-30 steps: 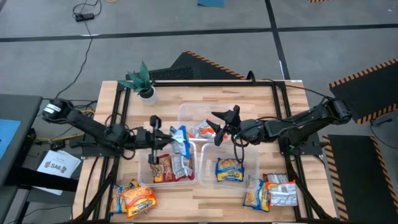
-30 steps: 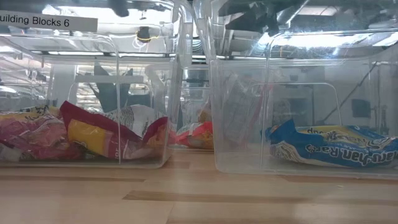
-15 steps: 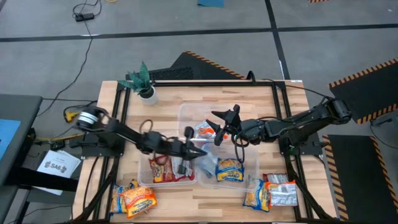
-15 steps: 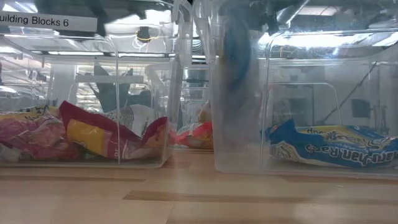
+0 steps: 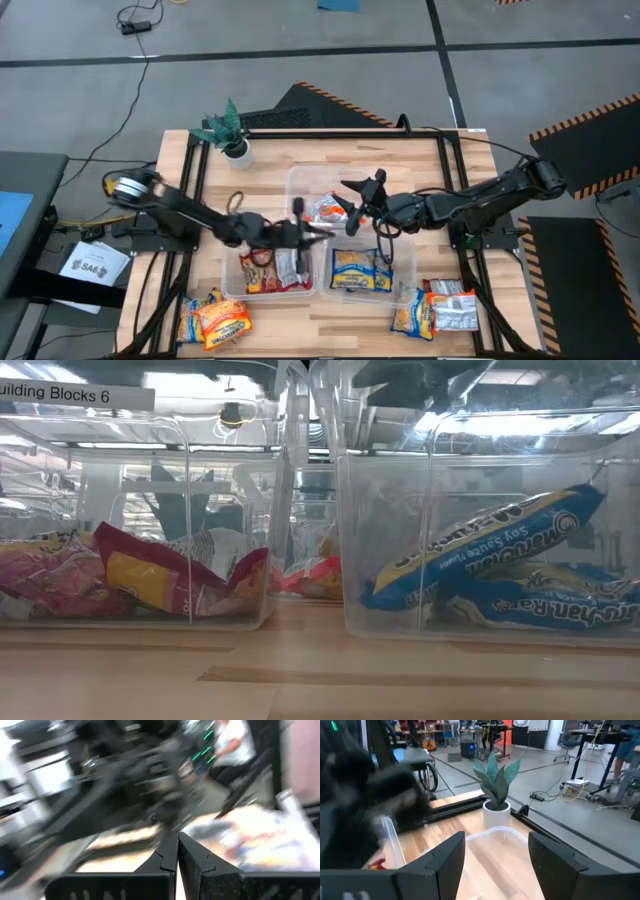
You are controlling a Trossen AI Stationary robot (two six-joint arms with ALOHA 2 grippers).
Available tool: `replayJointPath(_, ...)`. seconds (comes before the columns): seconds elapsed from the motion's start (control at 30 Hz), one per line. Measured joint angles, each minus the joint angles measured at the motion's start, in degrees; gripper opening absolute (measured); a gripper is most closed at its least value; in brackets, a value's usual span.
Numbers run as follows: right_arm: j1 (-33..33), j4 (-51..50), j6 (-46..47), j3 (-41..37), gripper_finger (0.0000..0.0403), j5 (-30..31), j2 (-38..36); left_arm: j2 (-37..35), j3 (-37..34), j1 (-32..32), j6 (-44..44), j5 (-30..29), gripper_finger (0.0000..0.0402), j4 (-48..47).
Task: Sort Maruchan noodles
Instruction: Put the orange noodle pack into the top transparent bin
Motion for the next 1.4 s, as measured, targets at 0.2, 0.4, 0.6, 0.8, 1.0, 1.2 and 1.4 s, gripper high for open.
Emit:
replayJointPath(0.2, 2.4, -3.3, -2.5, 0.0, 0.0240, 4.1, -3.1, -22.5, -6.0, -2.8, -3.0, -8.5, 0.0000, -22.1)
replayJointPath(0.4, 4.6, -8.2, -2.5, 0.0, 0.0240, 4.1, -5.8, -47.0, -22.9, -1.9, -8.0, -8.8, 0.0000, -18.4)
replayJointPath(0.6, 4.9, -8.1, -2.5, 0.0, 0.0240, 4.1, -6.0, -68.5, -33.4, -1.1, -9.3, -5.9, 0.0000, -17.4)
replayJointPath(0.8, 3.9, -8.4, -0.9, 0.0, 0.0240, 3.4, -5.2, -79.2, -34.6, -1.1, -11.0, -2.3, 0.0000, -24.0)
replayJointPath(1.0, 5.3, -26.2, 9.2, 7.8, 0.0240, -17.3, -7.2, -80.7, -34.6, -1.1, -11.2, -2.4, 0.0000, -25.5)
replayJointPath(1.2, 12.9, -60.7, 33.5, 21.6, 0.0240, -32.1, -7.0, -80.4, -34.6, -1.1, -11.2, -2.4, 0.0000, -26.1)
replayJointPath(1.4, 25.8, -81.2, 61.3, 26.4, 0.0240, -35.2, -6.1, -80.4, -34.6, -1.1, -11.4, -2.4, 0.0000, -26.2)
